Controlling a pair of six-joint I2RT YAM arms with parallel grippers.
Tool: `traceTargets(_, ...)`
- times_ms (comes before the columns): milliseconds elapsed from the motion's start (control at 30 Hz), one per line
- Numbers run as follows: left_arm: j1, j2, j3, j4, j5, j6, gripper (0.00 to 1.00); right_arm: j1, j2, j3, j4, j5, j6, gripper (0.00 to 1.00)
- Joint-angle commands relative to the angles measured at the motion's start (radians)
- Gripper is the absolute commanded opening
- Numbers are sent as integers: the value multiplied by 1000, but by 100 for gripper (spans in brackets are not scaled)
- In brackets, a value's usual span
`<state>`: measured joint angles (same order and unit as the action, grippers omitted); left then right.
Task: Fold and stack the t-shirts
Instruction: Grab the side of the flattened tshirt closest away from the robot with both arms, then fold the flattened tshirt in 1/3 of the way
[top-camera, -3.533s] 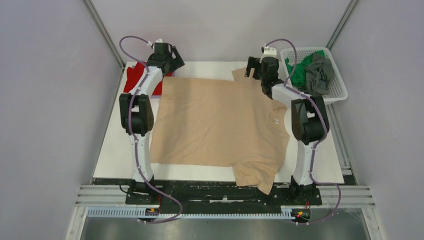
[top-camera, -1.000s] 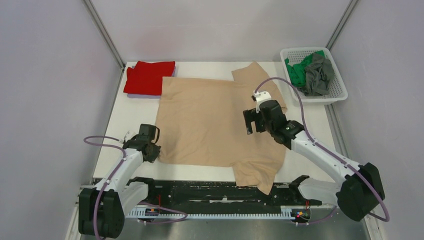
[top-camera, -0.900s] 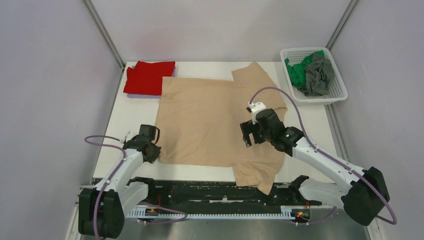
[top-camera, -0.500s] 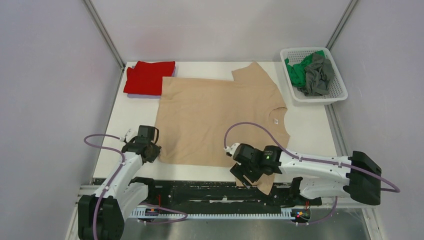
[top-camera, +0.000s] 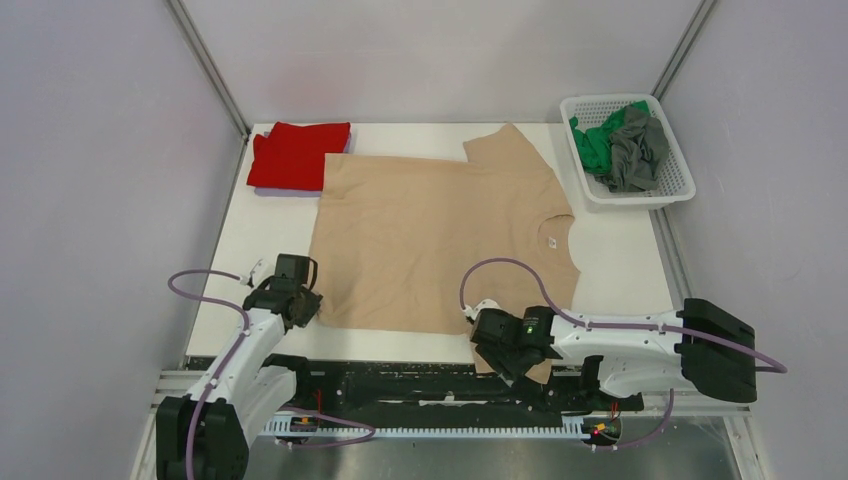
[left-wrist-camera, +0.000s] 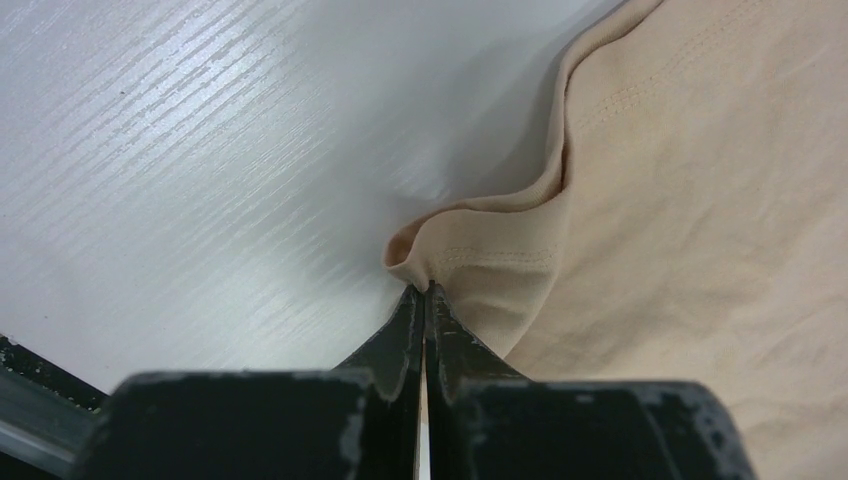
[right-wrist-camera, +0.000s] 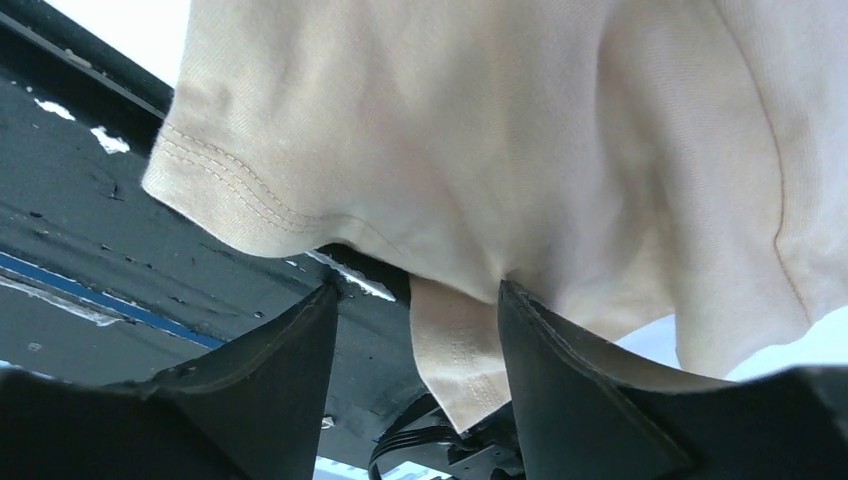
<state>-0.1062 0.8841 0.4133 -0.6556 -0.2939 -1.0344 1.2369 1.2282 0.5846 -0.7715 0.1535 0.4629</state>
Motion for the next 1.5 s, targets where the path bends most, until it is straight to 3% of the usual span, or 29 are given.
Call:
traceTargets(0, 2, -25, -10, 17, -13, 28, 2, -20, 29, -27, 85, 251, 86, 59)
traceTargets(100, 2, -37, -13, 17, -19, 21, 2, -41, 10, -32, 124, 334, 124, 57)
traceTargets(233, 2, -52, -6, 16, -20, 18, 2, -93, -43, -33, 200, 336, 111, 55)
traceTargets(467, 2, -50, 1, 14, -15, 22, 2, -120, -74, -15, 241, 226, 0, 55)
traceTargets(767, 2, -55, 4, -3, -20, 17, 2, -119, -32, -62, 184, 100, -14, 53)
traceTargets(1067, 2, -74, 4, -29, -44, 17, 2, -117, -37, -114, 138, 78, 5, 50)
traceTargets(1167, 2, -83, 10, -46, -53, 17, 2, -116, -38, -162, 164, 96, 29, 38)
traceTargets(1200, 2, -88, 11, -52, -54, 17, 2, -116, -39, -179, 167, 105, 38, 28)
traceTargets(1333, 1, -125, 13, -110, -60, 12, 2, -97, -51, -189, 140, 76, 62, 2)
traceTargets(1467, 1, -193, 11, -177, -21, -9, 2, -33, -109, -138, 52, 51, 104, 0)
